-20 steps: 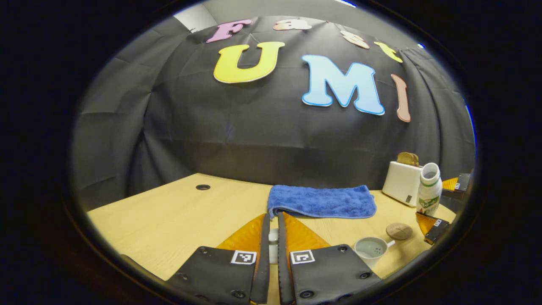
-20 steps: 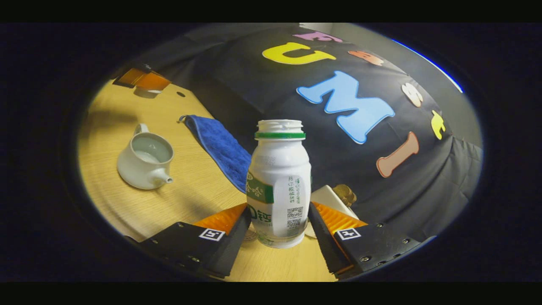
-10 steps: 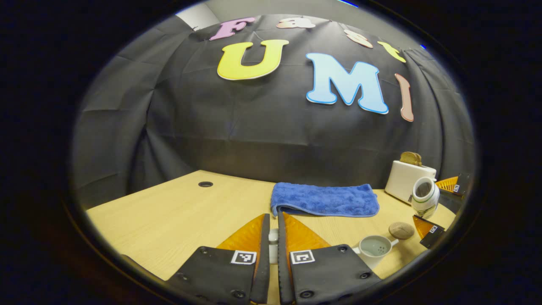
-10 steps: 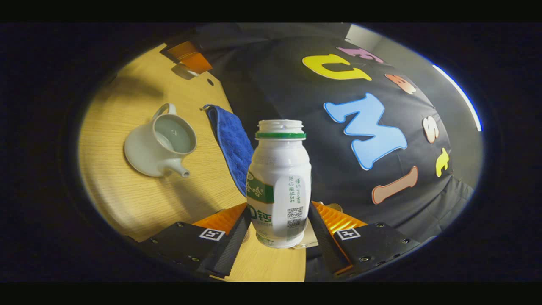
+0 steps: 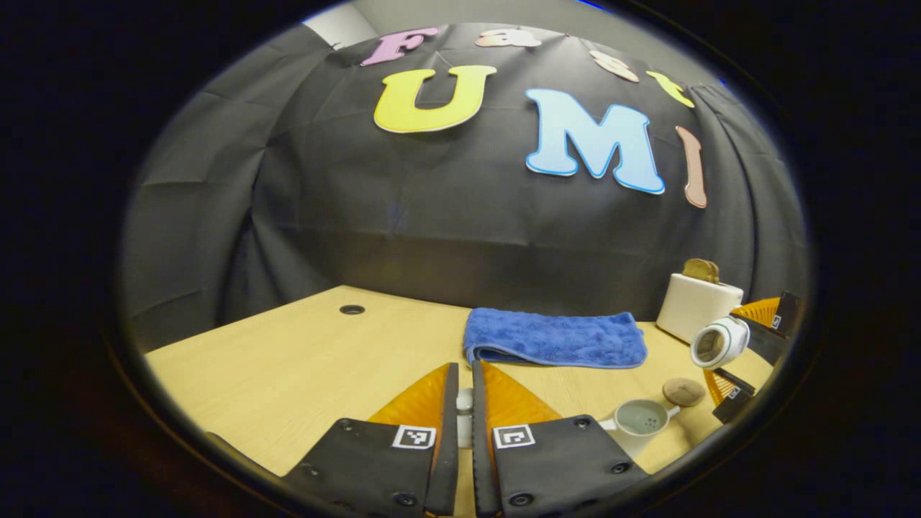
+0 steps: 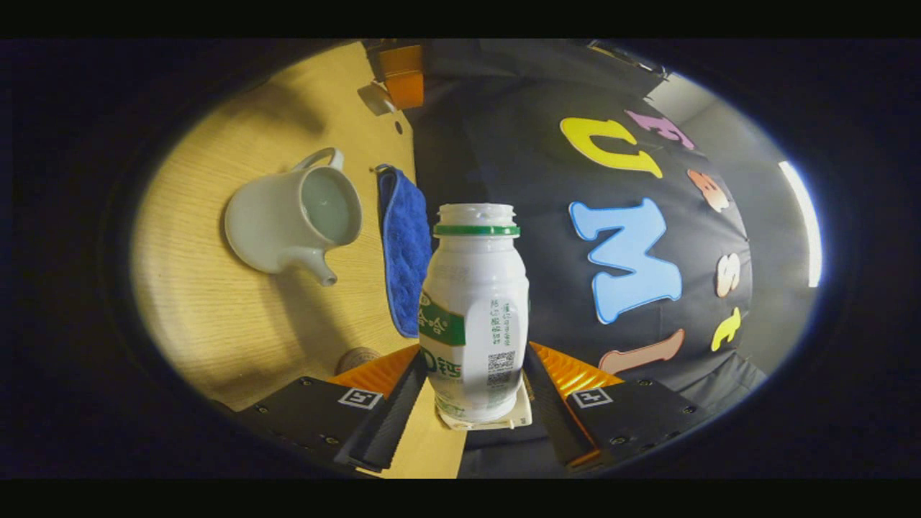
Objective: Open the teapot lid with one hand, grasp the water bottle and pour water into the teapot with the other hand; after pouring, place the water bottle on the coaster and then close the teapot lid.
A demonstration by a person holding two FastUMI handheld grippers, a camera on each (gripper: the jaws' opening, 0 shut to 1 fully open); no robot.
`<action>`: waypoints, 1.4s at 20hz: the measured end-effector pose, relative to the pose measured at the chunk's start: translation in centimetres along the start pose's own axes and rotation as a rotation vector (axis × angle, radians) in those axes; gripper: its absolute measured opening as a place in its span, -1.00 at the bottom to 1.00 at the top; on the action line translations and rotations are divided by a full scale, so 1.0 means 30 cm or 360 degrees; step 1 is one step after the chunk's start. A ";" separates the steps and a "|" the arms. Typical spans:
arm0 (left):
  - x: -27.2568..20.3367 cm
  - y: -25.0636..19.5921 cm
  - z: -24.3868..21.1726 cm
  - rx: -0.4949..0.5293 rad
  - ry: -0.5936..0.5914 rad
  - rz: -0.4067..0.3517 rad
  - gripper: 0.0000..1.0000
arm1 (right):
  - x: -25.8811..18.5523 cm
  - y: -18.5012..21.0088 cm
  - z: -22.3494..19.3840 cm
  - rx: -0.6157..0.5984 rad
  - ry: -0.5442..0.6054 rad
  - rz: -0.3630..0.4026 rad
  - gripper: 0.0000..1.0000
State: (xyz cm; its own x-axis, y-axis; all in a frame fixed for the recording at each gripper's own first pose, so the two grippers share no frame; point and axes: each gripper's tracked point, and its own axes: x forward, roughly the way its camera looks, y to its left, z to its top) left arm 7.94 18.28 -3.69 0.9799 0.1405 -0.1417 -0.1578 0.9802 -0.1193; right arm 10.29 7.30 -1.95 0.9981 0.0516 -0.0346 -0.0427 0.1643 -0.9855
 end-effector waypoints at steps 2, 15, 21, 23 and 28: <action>0.000 0.000 -0.004 -0.0002 0.0006 0.0001 -0.63 | 0.001 -0.007 0.004 -0.0079 -0.0013 -0.0025 0.60; 0.006 0.005 -0.028 -0.0010 0.0039 0.0006 -0.63 | 0.016 -0.063 0.051 -0.0359 -0.0094 -0.0083 0.60; 0.014 0.002 -0.039 -0.0001 0.0055 0.0007 -0.63 | 0.020 -0.086 0.064 -0.0475 -0.0118 -0.0095 0.60; 0.014 0.000 -0.040 -0.0003 0.0060 0.0004 -0.63 | 0.020 -0.091 0.068 -0.0492 -0.0124 -0.0104 0.60; 0.012 -0.005 -0.043 0.0004 0.0070 0.0001 -0.77 | 0.021 -0.099 0.077 -0.0521 -0.0134 -0.0114 0.60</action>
State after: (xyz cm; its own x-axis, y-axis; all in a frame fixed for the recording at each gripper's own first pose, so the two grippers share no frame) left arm 8.17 17.99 -5.00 0.9735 0.1348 -0.1847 -0.1579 0.9805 -0.1167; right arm 10.94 9.12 1.35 0.9902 0.1348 0.0372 0.0580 -0.1538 -0.9864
